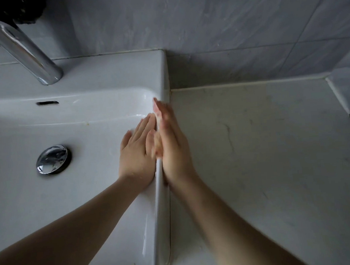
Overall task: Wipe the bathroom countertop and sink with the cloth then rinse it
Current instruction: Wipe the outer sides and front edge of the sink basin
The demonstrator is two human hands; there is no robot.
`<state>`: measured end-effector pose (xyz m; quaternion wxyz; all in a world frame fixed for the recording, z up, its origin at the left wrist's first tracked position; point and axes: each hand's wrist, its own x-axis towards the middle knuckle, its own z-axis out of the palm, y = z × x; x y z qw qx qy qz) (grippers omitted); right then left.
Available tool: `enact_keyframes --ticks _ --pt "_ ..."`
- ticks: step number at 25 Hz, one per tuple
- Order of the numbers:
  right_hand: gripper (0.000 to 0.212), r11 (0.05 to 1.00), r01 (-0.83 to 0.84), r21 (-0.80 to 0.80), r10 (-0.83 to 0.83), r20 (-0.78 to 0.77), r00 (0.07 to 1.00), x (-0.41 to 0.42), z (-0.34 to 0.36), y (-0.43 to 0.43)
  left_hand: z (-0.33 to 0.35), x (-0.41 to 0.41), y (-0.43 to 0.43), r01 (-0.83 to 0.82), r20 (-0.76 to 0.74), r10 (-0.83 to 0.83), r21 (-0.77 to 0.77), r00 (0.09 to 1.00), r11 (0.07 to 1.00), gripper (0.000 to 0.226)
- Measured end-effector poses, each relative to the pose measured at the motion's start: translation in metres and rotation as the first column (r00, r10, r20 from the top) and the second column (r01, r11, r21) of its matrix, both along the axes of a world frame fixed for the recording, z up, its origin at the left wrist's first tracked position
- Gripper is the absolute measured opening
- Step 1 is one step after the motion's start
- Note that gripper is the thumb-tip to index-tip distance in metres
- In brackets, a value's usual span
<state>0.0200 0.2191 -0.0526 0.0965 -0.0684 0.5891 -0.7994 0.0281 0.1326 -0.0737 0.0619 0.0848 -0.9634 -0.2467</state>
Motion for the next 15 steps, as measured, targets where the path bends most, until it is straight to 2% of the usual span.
enact_keyframes --ticks 2,3,4,6,8,11,13,14,15 --pt "0.031 0.999 0.044 -0.003 -0.044 -0.11 0.993 0.033 -0.018 0.009 -0.001 0.0 -0.001 -0.017 0.019 0.017 -0.011 1.0 1.0 0.055" --pt "0.033 0.996 0.017 0.084 -0.005 -0.138 0.99 0.024 -0.027 0.007 0.001 0.001 0.0 -0.033 0.025 0.033 -0.001 0.999 0.999 0.057" --pt "0.035 0.995 -0.02 0.097 0.027 -0.064 0.998 0.005 -0.035 0.002 0.004 0.002 0.002 -0.043 0.026 0.043 0.017 0.999 0.999 0.059" --pt "0.046 0.998 -0.025 0.061 0.012 0.205 0.979 -0.039 -0.039 -0.006 0.008 0.002 0.005 -0.058 0.021 0.057 0.068 0.998 0.996 0.062" --pt "0.062 0.998 -0.051 0.039 0.04 0.247 0.968 -0.043 -0.038 -0.008 0.008 0.003 0.005 -0.064 0.014 0.063 0.093 0.998 0.994 0.065" --pt "0.061 0.995 -0.074 -0.06 0.09 0.332 0.939 0.016 -0.033 0.003 0.005 0.002 0.003 -0.049 0.006 0.048 0.081 0.999 0.995 0.067" --pt "0.05 0.993 0.046 -0.112 -0.022 0.206 0.978 0.042 -0.035 0.009 0.004 0.002 0.002 -0.037 0.013 0.036 0.064 0.999 0.997 0.062" --pt "0.042 0.998 0.061 -0.034 -0.056 0.145 0.988 0.037 -0.032 0.007 0.005 0.003 0.002 -0.034 0.018 0.033 0.052 0.999 0.998 0.06" --pt "0.038 0.999 -0.026 -0.028 0.029 0.14 0.99 0.024 -0.027 0.006 0.005 0.003 0.002 -0.03 0.018 0.029 0.043 0.999 0.999 0.06"
